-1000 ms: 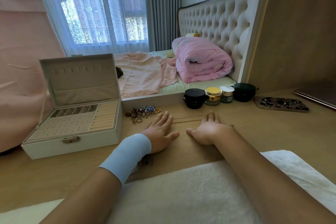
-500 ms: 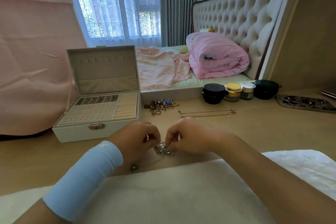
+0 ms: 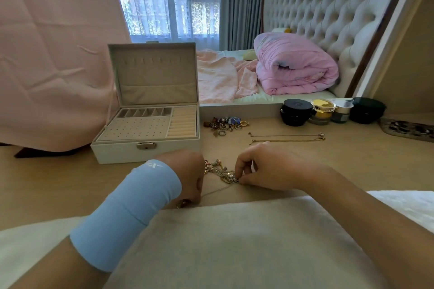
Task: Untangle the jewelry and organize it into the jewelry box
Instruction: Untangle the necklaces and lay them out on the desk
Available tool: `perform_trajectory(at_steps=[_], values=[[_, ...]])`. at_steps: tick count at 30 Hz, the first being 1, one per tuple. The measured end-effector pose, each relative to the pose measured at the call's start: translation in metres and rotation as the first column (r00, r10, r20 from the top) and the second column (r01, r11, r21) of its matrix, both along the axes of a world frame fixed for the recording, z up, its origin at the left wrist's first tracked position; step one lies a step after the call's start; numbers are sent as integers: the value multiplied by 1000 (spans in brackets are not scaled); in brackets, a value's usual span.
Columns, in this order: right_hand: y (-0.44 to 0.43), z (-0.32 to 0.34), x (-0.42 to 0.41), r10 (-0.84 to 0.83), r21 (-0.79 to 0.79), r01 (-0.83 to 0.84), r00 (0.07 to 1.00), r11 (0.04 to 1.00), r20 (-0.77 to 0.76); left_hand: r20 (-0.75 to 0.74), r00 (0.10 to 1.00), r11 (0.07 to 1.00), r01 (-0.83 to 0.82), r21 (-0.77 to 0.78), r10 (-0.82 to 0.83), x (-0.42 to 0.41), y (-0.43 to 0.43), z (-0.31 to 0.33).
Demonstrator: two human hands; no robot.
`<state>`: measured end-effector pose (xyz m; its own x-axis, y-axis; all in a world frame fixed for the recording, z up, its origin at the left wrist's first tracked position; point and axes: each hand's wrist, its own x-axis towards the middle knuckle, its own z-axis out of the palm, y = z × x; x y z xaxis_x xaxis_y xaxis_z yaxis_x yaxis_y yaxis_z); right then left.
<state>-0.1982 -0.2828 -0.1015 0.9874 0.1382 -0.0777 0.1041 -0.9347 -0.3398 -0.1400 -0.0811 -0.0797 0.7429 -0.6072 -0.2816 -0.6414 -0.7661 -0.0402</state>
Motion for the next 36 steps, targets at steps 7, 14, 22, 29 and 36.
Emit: perform_trajectory(at_steps=[7, 14, 22, 29, 36], values=[[0, -9, 4, -28, 110, 15, 993, 994, 117, -120, 992, 1000, 24, -20, -26, 4, 8, -3], [0, 7, 4, -149, 510, 28, 969, 860, 198, -600, 777, 706, -316, -634, -191, 18, 13, 12], [3, 13, 3, -153, 588, 59, 982, 807, 113, -672, 653, 404, -542, -737, -350, 6, 7, 23], [-1, 8, 5, -179, 506, 69, 969, 860, 172, -628, 732, 622, -367, -691, -266, 4, 16, 35], [19, 7, 1, 35, 483, -51, 999, 874, 42, -531, 812, 655, -267, -707, -243, 3, 14, 41]])
